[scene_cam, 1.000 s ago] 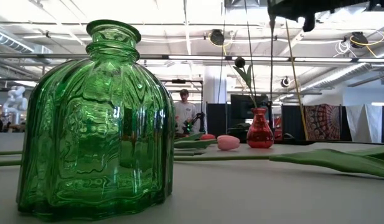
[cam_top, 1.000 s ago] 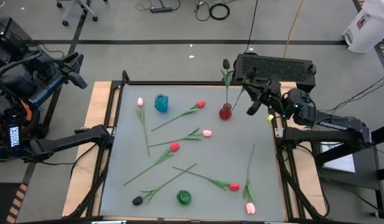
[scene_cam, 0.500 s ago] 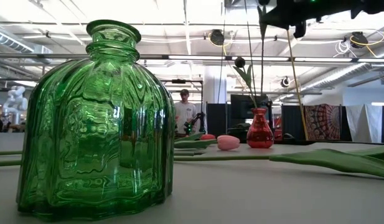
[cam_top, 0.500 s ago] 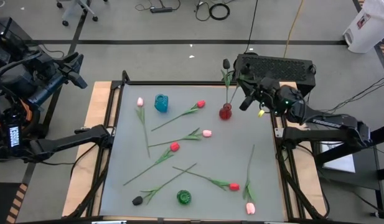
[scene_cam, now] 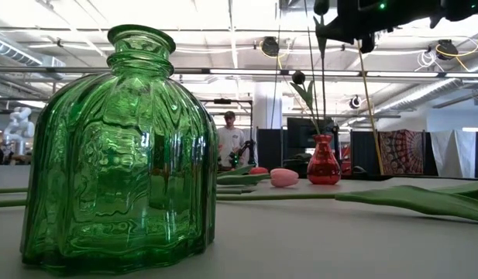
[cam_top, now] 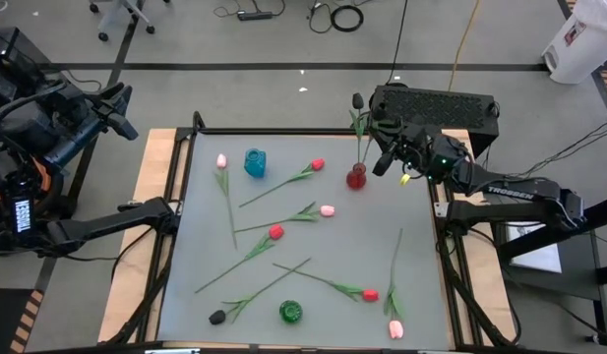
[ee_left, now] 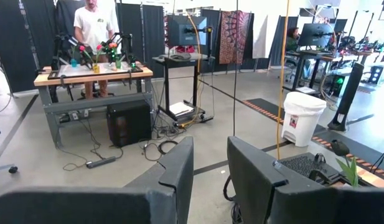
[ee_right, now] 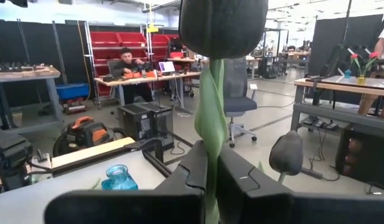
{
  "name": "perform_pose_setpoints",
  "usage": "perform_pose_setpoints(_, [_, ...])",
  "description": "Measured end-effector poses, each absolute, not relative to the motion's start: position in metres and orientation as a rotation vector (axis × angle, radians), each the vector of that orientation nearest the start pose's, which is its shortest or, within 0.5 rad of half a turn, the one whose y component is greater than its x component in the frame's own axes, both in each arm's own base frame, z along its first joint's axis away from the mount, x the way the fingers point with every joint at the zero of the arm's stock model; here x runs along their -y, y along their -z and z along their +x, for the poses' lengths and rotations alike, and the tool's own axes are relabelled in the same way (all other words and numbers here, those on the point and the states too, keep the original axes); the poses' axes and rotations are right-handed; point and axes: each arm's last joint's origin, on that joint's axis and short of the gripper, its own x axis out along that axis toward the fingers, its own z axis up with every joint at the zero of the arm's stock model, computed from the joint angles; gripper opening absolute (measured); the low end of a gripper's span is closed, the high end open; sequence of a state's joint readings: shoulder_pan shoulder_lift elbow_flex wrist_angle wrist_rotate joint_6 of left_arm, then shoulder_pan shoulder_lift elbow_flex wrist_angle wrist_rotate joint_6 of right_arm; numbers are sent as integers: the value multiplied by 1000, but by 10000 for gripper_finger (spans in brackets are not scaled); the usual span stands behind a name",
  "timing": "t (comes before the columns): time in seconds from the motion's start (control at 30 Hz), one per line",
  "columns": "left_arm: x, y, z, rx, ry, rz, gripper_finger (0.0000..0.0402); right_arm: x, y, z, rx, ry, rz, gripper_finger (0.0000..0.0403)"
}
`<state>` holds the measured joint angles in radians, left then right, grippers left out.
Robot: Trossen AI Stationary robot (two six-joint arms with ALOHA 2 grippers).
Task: Sort flowers into vase by color
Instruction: Put the top black tulip into the red vase
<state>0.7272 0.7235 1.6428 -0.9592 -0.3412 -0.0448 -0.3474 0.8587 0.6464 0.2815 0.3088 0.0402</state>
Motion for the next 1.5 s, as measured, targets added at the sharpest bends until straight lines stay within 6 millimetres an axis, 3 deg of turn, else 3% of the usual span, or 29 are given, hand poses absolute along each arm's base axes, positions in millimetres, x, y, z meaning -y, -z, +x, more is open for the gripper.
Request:
perform_pose_setpoints(1.07, [-19, -506, 7, -18, -1069, -49, 105, 75, -315, 182, 67, 656, 27, 13])
perform_pose_setpoints(1.5, [-19, -506, 7, -18, -1069, -49, 105, 79, -305, 192, 17, 656, 38, 14])
